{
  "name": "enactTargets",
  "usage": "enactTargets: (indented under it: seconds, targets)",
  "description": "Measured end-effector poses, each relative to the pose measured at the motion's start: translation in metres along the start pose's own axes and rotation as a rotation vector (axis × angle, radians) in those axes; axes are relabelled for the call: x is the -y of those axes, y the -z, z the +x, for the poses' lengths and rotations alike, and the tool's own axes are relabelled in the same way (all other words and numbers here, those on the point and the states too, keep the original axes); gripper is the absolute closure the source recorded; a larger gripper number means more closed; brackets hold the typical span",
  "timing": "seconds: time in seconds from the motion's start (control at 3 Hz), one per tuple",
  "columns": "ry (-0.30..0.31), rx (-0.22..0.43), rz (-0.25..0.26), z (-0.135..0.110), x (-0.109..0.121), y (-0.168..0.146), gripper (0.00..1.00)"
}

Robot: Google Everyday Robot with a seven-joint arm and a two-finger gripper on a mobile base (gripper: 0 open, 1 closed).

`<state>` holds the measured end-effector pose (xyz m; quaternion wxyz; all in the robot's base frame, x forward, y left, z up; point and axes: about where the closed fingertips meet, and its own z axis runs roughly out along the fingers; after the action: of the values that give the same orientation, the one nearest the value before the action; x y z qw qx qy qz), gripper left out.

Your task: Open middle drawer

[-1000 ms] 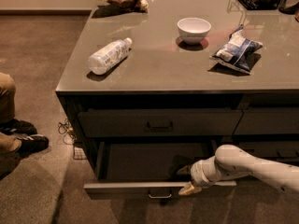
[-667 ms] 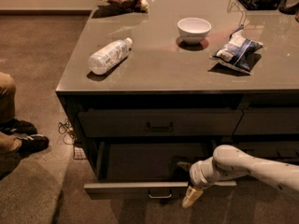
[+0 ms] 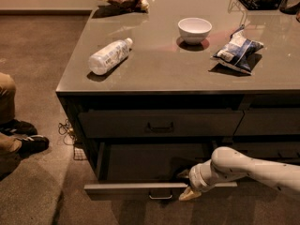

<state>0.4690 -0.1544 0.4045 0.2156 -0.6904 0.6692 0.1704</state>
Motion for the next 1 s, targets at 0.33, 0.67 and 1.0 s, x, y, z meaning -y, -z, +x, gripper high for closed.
enactTargets:
  seconds: [0.33,0.67,1.0]
  targets:
    - [0.001,0.004,0.000,-0.002,-0.005,0.002,0.64]
    - [-0.007,0.010,-0.012,-0.004,-0.023,0.009,0.87]
    - [-0.053,0.021,-0.044,0.003,-0.050,0.010,1.00]
